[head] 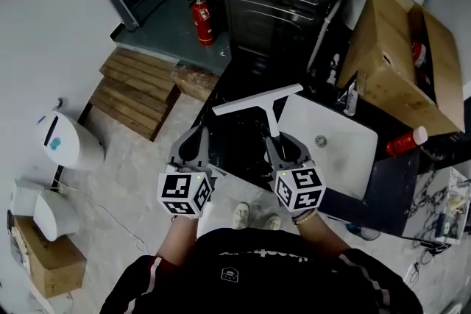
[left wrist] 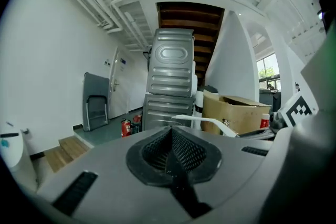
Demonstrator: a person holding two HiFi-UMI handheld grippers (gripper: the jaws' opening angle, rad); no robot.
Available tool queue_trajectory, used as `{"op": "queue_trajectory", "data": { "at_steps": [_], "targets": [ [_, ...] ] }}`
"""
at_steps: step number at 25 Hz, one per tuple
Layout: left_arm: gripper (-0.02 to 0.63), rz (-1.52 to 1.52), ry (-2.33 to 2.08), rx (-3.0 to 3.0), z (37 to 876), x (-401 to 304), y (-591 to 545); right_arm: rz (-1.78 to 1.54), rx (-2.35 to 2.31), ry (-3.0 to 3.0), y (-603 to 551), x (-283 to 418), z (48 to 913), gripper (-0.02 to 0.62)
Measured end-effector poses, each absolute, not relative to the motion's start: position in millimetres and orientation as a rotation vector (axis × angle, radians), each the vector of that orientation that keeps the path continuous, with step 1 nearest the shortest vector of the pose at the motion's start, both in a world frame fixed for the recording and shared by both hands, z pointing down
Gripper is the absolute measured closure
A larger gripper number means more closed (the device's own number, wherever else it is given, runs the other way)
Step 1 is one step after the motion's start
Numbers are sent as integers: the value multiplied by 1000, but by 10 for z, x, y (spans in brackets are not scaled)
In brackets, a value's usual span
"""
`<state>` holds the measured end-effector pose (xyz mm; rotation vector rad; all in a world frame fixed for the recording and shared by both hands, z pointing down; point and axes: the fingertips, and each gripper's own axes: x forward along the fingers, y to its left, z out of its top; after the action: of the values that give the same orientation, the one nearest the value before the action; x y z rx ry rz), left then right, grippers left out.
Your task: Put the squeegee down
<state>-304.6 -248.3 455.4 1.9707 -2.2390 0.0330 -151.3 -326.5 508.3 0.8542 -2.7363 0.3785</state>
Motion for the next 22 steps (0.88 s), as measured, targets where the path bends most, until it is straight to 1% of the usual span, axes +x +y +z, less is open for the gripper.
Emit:
{"op": "queue_trajectory", "data": {
  "at_steps": [6, 12, 18, 20, 22],
  "targets": [
    [594, 116, -2169, 1918, 5105, -3263, -2523, 429, 826, -2561, -3359, -1951, 6028, 472],
    [594, 175, -2107, 1869, 5514, -3432, -2475, 433, 813, -2436, -3398, -2198, 6638, 471],
    [594, 176, -2094, 1852, 5571, -3583, -2457, 361, 800, -2346, -3386, -2369, 6813, 469],
    [594, 164, -2100, 1862, 5517, -3596, -2468, 367, 797, -2339, -3386, -2379, 6826, 461],
    [594, 146, -2107, 1876, 5433, -3601, -2489, 367, 795, -2341, -3418, -2343, 6824, 439]
  ]
}}
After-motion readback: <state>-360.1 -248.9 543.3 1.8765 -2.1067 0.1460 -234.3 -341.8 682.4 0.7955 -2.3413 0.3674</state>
